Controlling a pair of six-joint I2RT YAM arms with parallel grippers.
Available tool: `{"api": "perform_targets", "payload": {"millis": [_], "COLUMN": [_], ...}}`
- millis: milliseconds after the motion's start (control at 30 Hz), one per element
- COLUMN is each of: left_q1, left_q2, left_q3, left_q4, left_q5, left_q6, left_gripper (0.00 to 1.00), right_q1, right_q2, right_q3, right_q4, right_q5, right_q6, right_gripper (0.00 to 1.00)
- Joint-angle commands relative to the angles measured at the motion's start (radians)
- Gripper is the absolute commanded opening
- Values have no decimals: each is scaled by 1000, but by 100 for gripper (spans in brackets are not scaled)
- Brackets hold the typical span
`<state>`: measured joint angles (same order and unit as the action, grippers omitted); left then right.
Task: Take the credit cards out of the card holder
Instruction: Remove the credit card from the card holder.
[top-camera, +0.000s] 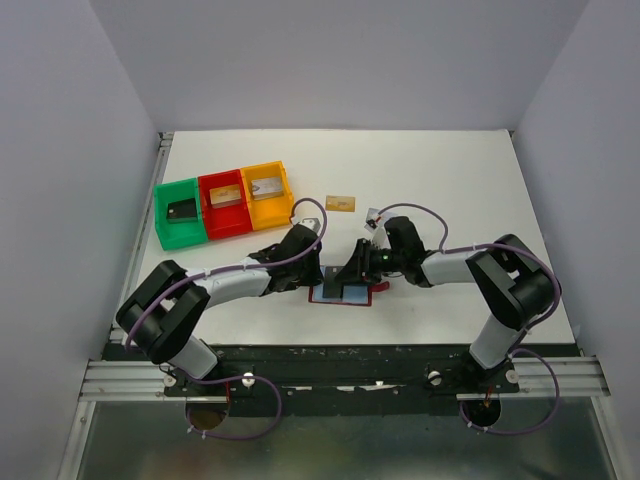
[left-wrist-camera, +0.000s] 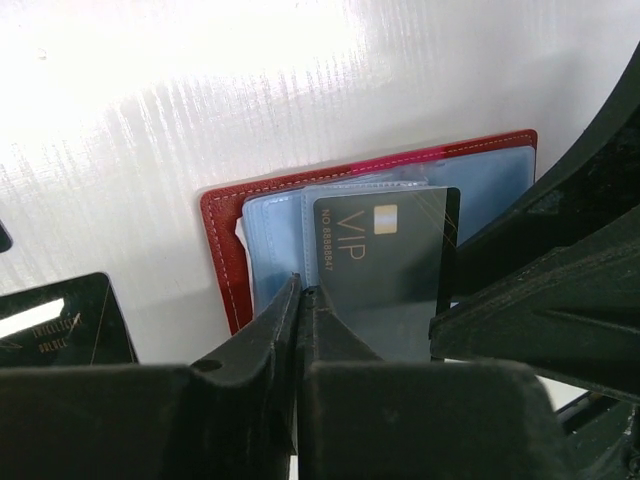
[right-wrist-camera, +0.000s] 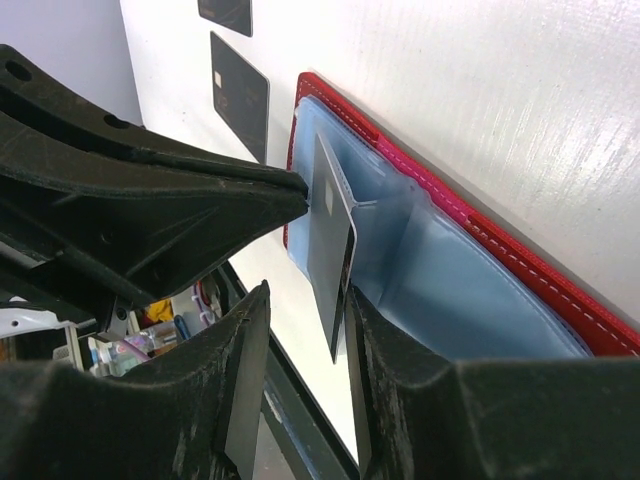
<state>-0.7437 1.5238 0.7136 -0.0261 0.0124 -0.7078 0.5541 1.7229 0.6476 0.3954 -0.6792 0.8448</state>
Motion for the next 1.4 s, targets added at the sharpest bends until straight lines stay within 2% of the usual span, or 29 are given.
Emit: {"api": "perform_targets", "payload": {"millis": [0,133,267,567,800,1367], "left_q1": [1,1,0,1,1,-9], "left_q2": [-36,-45,-54,-44,16,52], "left_q3": [-11,-16,-23,-20,4,-2], "left_q4": [-17,-12,-15,-20,17,97], "left_q5": [-35,-38,-54,-66,26,103], "left_q6": [-7,-9,-21,-39,-16,-1], "left_gripper": [15,20,20,8,3,0], "right_q1": [-6,-6,-6,-6,-6,-6], "right_q2": [-5,10,23,33,46,110], "right_q3": [-2,7,7,12,11,41], "right_q4": [3,11,34,71,117,126], "right_q5": [-25,-37,-48,-68,-94,-120], "right_q6": [-16,-12,0,16,40,76], "right_gripper": [43,43,43,43,44,45]}}
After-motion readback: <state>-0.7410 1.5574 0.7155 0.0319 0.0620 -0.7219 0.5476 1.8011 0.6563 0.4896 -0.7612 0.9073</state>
